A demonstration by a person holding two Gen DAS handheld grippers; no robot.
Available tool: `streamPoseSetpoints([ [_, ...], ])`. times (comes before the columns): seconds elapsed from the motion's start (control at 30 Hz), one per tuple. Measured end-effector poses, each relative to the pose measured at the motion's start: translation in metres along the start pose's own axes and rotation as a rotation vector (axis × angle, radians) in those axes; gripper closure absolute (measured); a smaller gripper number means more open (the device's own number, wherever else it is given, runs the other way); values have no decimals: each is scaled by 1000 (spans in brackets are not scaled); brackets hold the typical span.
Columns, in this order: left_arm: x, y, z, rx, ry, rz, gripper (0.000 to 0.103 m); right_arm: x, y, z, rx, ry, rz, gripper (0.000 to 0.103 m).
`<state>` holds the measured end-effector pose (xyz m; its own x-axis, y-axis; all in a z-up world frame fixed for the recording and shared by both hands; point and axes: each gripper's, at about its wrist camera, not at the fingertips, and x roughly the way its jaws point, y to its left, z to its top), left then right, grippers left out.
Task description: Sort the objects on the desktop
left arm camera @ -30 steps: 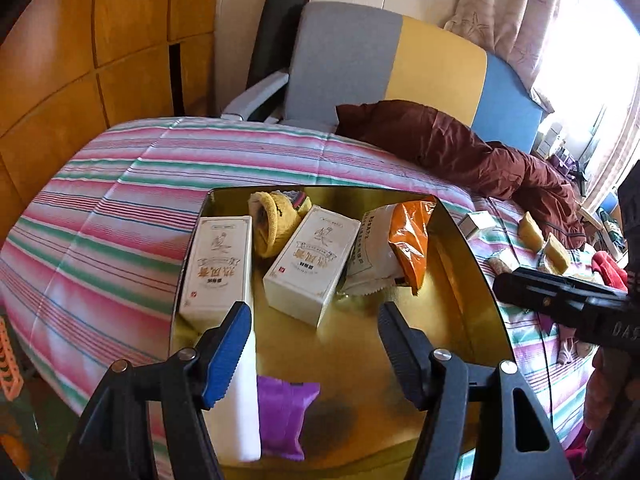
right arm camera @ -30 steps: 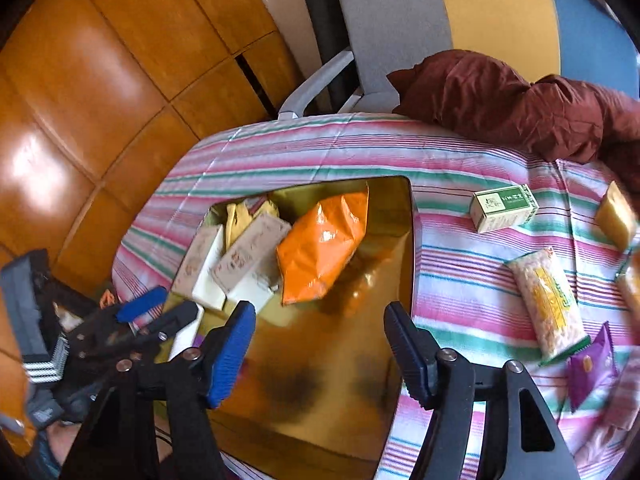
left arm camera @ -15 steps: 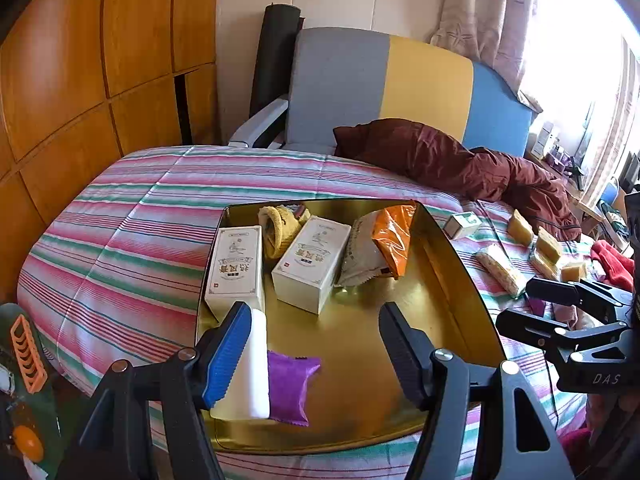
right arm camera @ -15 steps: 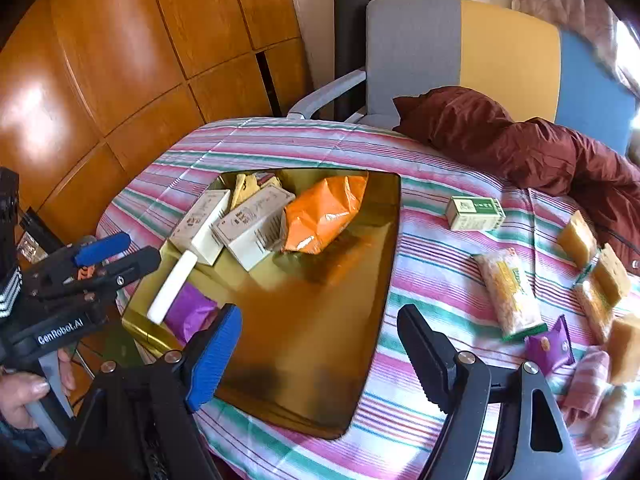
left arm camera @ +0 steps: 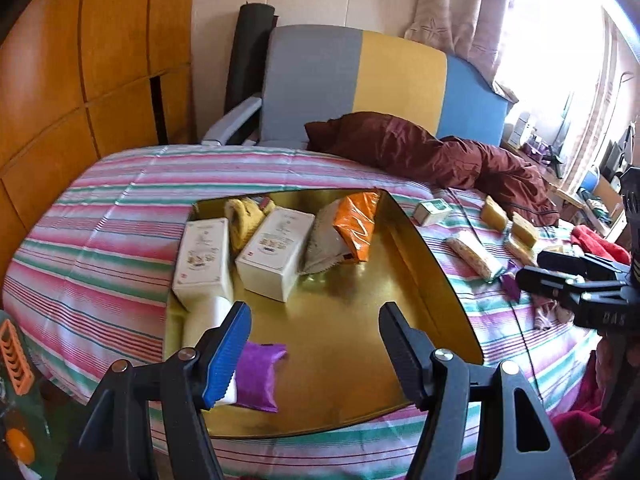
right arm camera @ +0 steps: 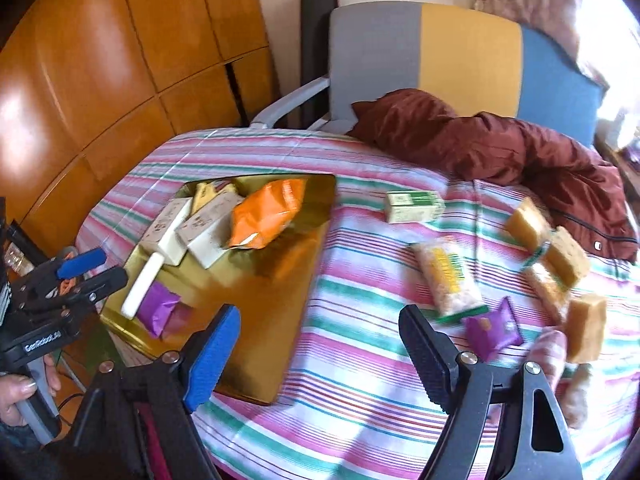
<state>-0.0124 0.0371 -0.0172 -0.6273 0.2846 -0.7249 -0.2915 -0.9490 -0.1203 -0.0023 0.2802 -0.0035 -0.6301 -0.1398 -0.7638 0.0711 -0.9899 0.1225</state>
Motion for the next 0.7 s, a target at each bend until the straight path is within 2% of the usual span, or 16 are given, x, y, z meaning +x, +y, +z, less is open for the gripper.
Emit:
streamPoseSetpoints([
  [0.27,7,-10,-6,16,28,-25,36,-14,-48,-4,107,4,-67,20],
  [0.43,5,-16,-7,34,21,-50,36,-28,-90,-10,229,1,-91,20],
  [0.7,6,-29,-8,61,34,-93,36,-64,-158,-28,435,-26,-175,20],
])
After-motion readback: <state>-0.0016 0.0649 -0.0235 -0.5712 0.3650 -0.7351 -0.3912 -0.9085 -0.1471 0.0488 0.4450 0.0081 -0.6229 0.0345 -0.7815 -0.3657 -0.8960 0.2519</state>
